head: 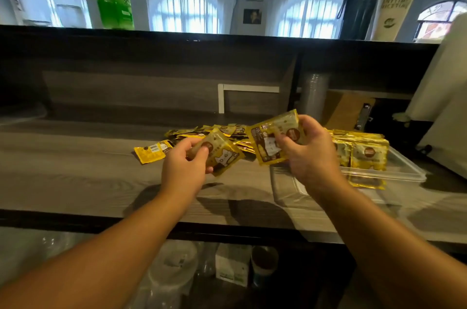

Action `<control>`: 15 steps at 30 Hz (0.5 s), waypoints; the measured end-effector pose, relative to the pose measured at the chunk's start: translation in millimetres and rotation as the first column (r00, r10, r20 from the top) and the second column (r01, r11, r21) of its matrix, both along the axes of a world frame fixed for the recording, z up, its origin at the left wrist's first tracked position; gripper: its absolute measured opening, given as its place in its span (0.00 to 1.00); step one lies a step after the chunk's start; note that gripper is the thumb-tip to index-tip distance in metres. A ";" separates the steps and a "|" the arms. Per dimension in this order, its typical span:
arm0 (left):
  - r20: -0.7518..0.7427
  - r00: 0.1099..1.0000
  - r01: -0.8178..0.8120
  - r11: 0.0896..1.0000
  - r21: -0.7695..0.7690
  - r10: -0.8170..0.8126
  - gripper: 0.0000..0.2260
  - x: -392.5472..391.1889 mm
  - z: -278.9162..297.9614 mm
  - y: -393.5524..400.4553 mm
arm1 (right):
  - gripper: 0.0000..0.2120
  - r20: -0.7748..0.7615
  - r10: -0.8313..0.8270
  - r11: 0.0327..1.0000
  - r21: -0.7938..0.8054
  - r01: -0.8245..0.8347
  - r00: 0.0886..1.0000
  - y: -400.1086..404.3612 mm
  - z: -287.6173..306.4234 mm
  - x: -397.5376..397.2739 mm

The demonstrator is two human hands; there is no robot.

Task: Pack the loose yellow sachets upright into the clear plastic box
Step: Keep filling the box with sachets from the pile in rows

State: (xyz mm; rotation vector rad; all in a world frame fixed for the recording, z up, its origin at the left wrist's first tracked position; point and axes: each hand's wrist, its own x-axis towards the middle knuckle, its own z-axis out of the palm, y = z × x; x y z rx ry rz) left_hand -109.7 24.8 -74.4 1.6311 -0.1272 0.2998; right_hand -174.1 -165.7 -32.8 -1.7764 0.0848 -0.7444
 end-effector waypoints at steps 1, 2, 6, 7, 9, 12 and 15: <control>0.024 1.000 -0.004 1.000 0.017 0.004 0.06 -1.8 7.8 -8.2 | 0.14 0.025 -0.001 0.999 -0.038 0.002 1.000 -9.8 7.0 -5.3; 0.057 0.998 -0.006 0.999 0.033 0.004 0.06 -3.6 16.4 -18.2 | 0.14 0.046 -0.015 0.996 -0.083 0.019 0.999 -20.8 12.9 -9.6; 0.197 0.976 0.063 0.986 0.153 -0.093 0.04 -9.4 54.5 -70.3 | 0.12 0.105 -0.133 0.975 -0.164 0.149 0.986 -70.2 30.0 -24.1; 0.204 0.969 0.097 0.977 0.190 -0.136 0.03 -9.7 63.2 -84.5 | 0.13 0.111 -0.160 0.971 -0.161 0.176 0.981 -83.4 33.6 -28.3; 0.173 0.959 0.175 0.949 0.260 -0.225 0.03 -9.6 78.1 -113.5 | 0.13 0.118 -0.203 0.963 -0.156 0.220 0.972 -109.2 39.7 -36.8; 0.096 0.939 0.274 0.889 0.367 -0.330 0.04 -11.0 89.7 -151.4 | 0.14 0.123 -0.255 0.954 -0.132 0.270 0.959 -145.3 42.5 -46.5; 0.061 0.915 0.311 0.794 0.522 -0.399 0.08 -12.2 87.3 -177.7 | 0.14 0.084 -0.267 0.949 -0.150 0.277 0.960 -170.1 37.8 -51.2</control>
